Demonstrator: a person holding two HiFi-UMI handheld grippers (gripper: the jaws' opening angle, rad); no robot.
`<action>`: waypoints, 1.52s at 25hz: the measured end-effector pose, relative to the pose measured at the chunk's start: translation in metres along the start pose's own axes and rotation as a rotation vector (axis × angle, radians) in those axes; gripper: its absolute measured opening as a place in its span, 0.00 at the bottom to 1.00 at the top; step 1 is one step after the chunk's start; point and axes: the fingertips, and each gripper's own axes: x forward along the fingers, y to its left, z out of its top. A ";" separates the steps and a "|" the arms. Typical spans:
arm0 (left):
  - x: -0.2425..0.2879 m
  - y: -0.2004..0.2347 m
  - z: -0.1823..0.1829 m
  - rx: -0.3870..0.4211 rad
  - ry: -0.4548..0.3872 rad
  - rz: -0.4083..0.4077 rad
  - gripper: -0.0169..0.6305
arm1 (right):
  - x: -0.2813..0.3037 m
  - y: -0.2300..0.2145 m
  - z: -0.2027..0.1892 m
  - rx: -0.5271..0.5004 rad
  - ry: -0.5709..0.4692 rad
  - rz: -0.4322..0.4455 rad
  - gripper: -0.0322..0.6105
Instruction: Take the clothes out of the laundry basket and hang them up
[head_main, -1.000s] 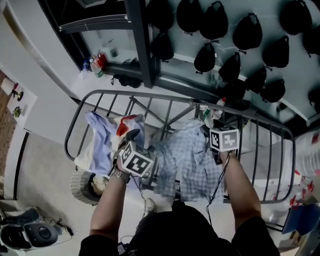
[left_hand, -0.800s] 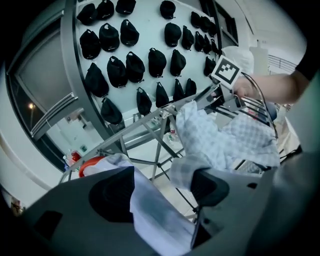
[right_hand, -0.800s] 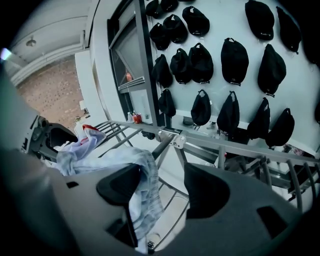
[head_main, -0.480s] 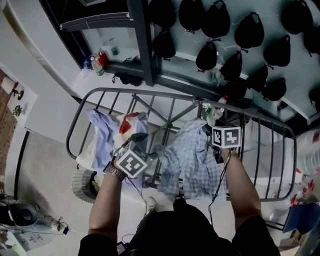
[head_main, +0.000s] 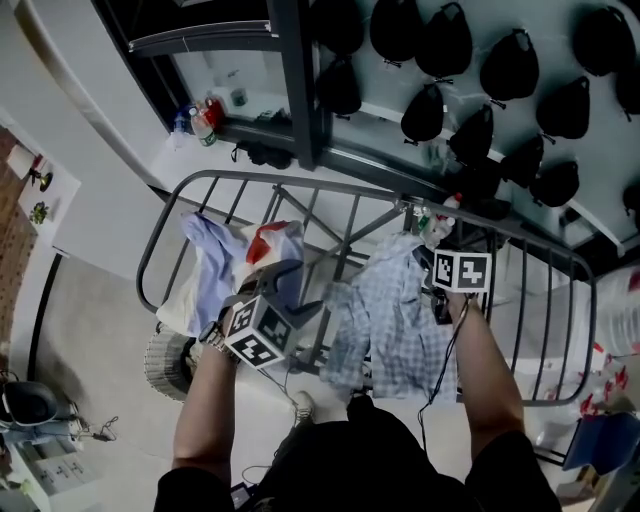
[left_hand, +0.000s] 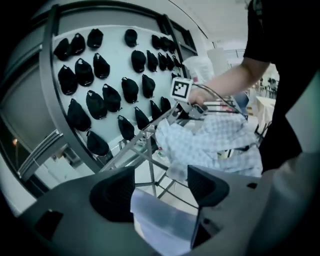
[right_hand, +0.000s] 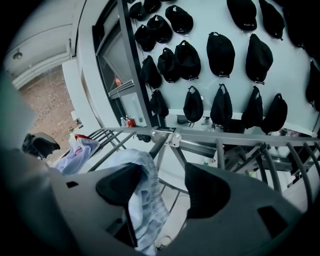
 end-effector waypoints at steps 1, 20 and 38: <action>-0.001 0.001 0.005 -0.040 -0.037 0.005 0.51 | 0.000 0.003 0.000 -0.006 0.001 0.007 0.51; -0.035 -0.009 0.061 -0.214 -0.358 0.035 0.22 | -0.049 0.048 -0.008 -0.054 -0.050 0.067 0.56; -0.090 -0.043 0.044 -0.264 -0.383 0.139 0.04 | -0.127 0.144 -0.018 -0.136 -0.233 0.136 0.06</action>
